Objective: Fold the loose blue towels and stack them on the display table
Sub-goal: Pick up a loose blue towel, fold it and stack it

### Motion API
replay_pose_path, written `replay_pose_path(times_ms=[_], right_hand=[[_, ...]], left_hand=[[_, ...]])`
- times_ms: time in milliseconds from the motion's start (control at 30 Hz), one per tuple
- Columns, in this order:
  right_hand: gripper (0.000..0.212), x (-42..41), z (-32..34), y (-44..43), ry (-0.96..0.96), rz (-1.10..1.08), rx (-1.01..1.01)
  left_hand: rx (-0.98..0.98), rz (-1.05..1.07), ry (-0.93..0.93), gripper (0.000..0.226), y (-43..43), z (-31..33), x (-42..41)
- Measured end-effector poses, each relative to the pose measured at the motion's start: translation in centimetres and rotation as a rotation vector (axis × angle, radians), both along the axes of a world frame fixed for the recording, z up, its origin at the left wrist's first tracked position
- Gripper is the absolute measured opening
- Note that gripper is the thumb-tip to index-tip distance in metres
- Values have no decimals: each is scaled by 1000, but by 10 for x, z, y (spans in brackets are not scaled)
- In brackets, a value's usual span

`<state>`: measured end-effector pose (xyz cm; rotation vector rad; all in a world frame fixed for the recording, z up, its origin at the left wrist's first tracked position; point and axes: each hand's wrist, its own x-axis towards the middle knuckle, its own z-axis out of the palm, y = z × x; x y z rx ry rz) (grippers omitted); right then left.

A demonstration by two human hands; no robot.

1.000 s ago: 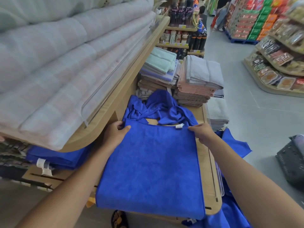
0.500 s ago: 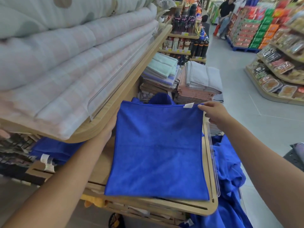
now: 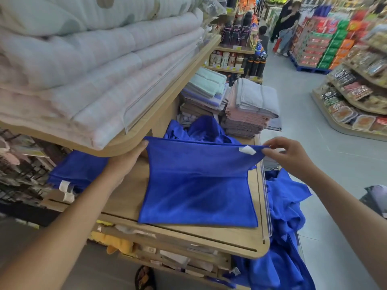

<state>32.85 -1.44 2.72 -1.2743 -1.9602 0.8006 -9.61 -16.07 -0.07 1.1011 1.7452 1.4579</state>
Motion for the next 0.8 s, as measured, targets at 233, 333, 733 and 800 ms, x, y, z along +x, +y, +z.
replay_pose_path(times_ms=[233, 333, 733, 800], right_hand=[[27, 40, -49, -74, -387, 286, 150], [19, 41, -68, -92, -675, 375, 195], [46, -77, -99, -84, -584, 203, 25], [53, -115, -114, -90, -540, 230, 30]], left_hand=[[-18, -206, 353, 14, -88, -52, 1], [-185, -306, 504, 23, -116, -78, 7], [-125, -205, 727, 34, -38, -96, 71], [-259, -231, 820, 47, -16, -106, 93]])
